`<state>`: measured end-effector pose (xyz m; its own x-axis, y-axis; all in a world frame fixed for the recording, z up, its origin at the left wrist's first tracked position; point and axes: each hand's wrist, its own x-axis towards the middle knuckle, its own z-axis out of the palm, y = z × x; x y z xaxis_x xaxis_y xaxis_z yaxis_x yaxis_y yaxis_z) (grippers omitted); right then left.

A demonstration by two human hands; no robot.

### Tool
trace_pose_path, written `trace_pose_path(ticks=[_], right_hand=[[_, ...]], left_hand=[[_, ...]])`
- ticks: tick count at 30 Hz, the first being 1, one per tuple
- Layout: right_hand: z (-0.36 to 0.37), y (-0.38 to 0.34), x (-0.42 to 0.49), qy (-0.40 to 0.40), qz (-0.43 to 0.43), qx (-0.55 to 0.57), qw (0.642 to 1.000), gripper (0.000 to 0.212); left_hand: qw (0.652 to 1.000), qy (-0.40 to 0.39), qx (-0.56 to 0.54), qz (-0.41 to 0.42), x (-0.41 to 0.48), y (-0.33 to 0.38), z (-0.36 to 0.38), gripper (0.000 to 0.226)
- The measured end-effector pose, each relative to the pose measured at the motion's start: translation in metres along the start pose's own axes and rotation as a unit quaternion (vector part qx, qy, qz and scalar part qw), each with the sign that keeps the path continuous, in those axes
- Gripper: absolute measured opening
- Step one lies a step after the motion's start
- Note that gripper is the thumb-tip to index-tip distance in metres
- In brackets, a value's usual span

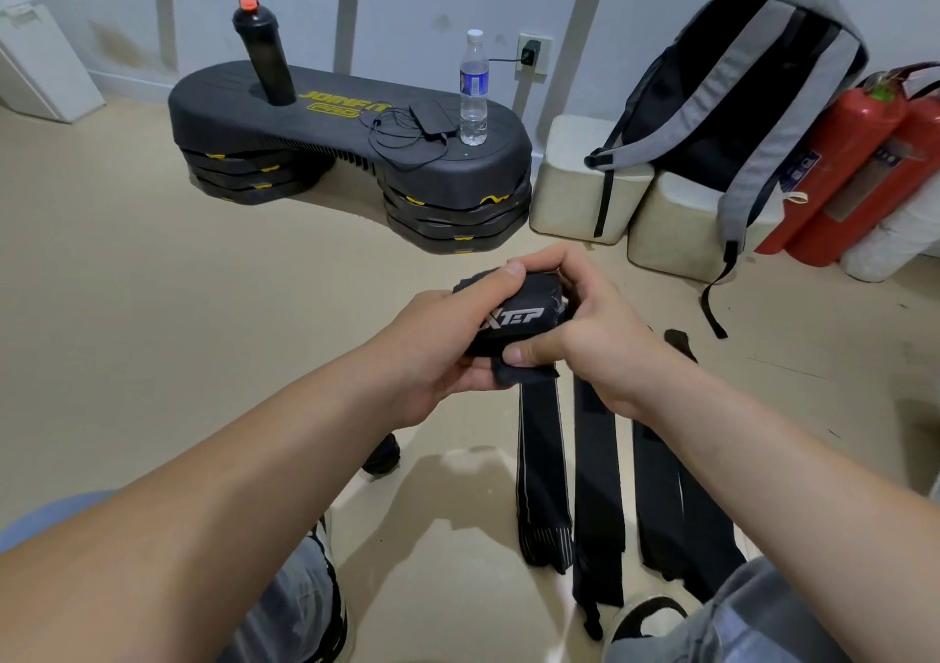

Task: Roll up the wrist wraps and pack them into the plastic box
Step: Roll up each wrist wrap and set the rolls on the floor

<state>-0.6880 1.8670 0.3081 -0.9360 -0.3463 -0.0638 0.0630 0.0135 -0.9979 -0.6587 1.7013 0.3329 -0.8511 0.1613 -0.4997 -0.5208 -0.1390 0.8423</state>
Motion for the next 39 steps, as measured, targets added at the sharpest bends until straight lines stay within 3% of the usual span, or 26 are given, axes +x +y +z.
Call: trace_pose_path(ticks=[8,11,15,18,21,24,27,29,32,36,39], right_hand=[[-0.012,-0.006,0.002,-0.096,0.084,0.152,0.98,0.064],[-0.014,-0.009,0.0,-0.084,0.136,0.108,0.981,0.049],[-0.018,-0.009,-0.002,-0.076,0.169,0.105,0.977,0.06],[-0.02,-0.01,-0.001,-0.07,0.174,0.134,0.973,0.055],[-0.024,-0.011,0.001,-0.094,0.186,0.157,0.965,0.043],[-0.032,-0.009,0.002,-0.105,0.209,0.151,0.961,0.044],[-0.034,-0.009,-0.001,-0.117,0.209,0.124,0.963,0.021],[-0.032,-0.011,-0.005,-0.092,0.202,0.13,0.966,0.017],[-0.032,-0.013,-0.006,-0.026,0.188,0.136,0.972,0.031],[-0.035,-0.011,-0.011,0.041,0.156,0.079,0.984,0.038],[-0.04,-0.015,-0.019,0.049,0.128,0.049,0.989,0.039]], left_hand=[[0.999,0.008,-0.022,0.032,0.006,0.003,-0.005,0.04],[0.998,0.009,-0.005,0.055,0.008,0.0,-0.006,0.04],[0.998,0.003,0.012,0.064,0.009,-0.001,-0.006,0.039],[0.998,-0.009,0.017,0.058,0.008,-0.003,-0.007,0.04],[0.989,-0.006,0.099,0.113,0.008,-0.011,-0.006,0.046],[0.969,-0.006,0.171,0.179,0.009,-0.018,-0.005,0.059],[0.939,-0.028,0.26,0.222,0.008,-0.02,-0.004,0.071],[0.938,-0.021,0.269,0.219,0.006,-0.02,-0.001,0.076],[0.952,-0.022,0.249,0.178,0.006,-0.017,0.004,0.083],[0.971,-0.059,0.209,0.103,0.012,-0.015,0.016,0.079],[0.969,-0.051,0.213,0.112,0.014,-0.019,0.024,0.072]])
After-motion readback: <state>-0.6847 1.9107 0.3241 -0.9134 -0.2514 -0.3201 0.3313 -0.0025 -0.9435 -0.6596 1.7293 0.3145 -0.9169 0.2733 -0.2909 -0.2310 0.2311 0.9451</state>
